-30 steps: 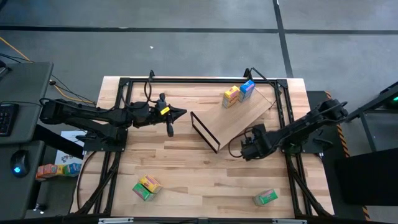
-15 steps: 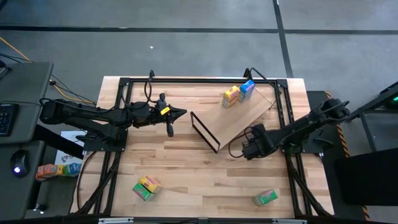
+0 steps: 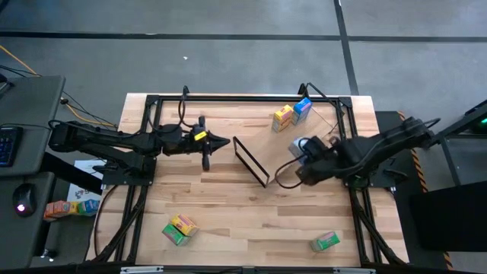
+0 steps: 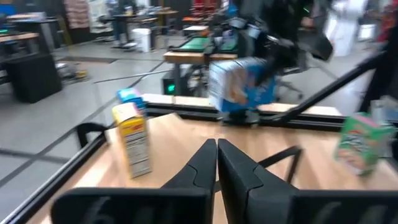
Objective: Stack cereal on shelf
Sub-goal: Put the blue cereal box on the shelf aligned with the blue cereal box
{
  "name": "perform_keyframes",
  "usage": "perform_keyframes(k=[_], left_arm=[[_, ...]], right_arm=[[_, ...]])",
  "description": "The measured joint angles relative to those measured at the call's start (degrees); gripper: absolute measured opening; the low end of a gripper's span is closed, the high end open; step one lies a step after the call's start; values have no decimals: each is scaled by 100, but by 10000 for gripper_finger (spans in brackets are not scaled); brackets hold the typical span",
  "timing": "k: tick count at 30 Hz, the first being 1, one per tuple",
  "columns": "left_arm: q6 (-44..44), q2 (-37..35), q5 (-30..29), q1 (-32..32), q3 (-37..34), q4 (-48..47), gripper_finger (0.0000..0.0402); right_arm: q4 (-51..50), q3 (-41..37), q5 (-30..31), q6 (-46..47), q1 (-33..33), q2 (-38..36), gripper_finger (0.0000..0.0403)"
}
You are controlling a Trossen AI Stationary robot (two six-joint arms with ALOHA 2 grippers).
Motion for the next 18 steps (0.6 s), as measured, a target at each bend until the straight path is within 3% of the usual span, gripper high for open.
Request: perform_keyframes(k=[7,13,18], left_arm=[[146,180,288,-264,1,461,73],[386,483,293,-480,2,1231,135],[665,469,192,-575,2,1202,168]], right_arm=[[1135,765,344,-1653,-298,0,94],[2924,781,373,-3350,-382,84,94],[3336,781,163,-4054,-428,247,94]])
